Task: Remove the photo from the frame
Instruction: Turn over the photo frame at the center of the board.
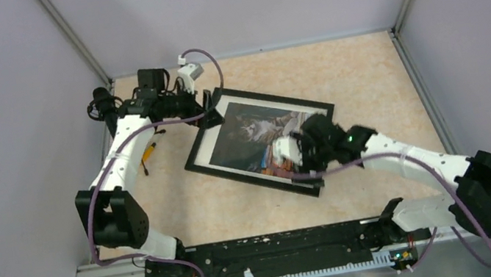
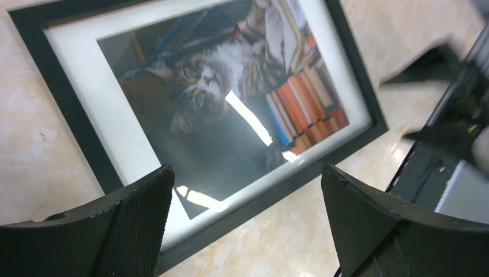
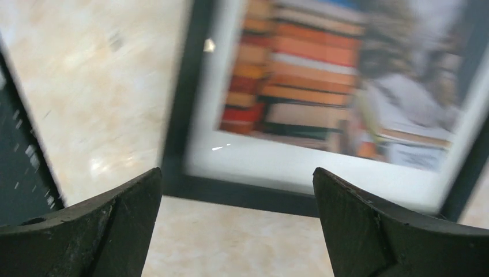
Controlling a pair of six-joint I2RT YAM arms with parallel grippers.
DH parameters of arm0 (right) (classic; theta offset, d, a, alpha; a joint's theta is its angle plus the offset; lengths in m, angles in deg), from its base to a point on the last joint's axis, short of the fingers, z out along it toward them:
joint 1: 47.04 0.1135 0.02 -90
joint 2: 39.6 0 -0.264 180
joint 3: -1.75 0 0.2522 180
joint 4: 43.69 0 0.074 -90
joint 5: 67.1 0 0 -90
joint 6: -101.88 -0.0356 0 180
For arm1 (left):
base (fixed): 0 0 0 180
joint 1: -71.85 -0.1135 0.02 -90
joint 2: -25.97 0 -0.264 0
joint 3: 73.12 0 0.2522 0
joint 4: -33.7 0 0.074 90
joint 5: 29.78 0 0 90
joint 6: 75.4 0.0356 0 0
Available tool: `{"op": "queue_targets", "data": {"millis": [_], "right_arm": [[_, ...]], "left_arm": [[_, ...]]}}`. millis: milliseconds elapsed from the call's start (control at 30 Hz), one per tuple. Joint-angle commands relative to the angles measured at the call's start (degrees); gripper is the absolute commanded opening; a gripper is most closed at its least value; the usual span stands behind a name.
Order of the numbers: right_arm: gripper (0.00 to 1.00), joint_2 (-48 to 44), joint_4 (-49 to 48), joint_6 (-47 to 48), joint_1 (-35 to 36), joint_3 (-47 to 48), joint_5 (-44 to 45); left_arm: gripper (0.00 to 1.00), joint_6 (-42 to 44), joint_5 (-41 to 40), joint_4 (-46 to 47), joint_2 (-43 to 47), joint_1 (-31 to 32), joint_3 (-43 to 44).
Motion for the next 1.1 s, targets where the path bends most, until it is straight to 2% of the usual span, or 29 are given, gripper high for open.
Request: {"op": "queue_targets", "data": {"millis": [0, 133, 333, 467, 733, 933, 1067], "right_arm": [[0.99, 5.8, 2.0, -6.3, -16.1, 15.9, -15.3], [0.99, 15.9, 1.5, -10.4, -26.2, 25.3, -17.6], [0.99, 34.5, 2.0, -17.2, -36.0, 43.0, -22.5], [0.99, 43.6, 1.3, -19.8, -36.8, 51.9, -21.6], [0.99, 58.2, 2.6, -21.9, -36.8, 65.0, -23.1], [0.99, 64.4, 6.2, -21.6, -37.0, 68.9, -24.9], [0.97, 64.3, 8.3, -20.1, -37.2, 66.1, -26.9]], "left_arm": [[0.99, 11.2, -9.7, -3.0, 3.7, 5.4, -5.6], [0.99, 19.1, -13.7, -7.0, 5.4, 8.7, -11.8], [0.99, 28.5, -14.2, -10.8, 8.4, 9.2, -20.7], [0.98, 32.3, -15.6, -9.8, 9.8, 9.6, -26.5], [0.96, 32.0, -18.1, -3.2, 6.7, 10.2, -32.6], [0.96, 31.5, -19.1, 2.1, 5.2, 10.8, -35.7], [0.95, 30.4, -20.8, 5.5, 2.3, 10.8, -36.1]]}}
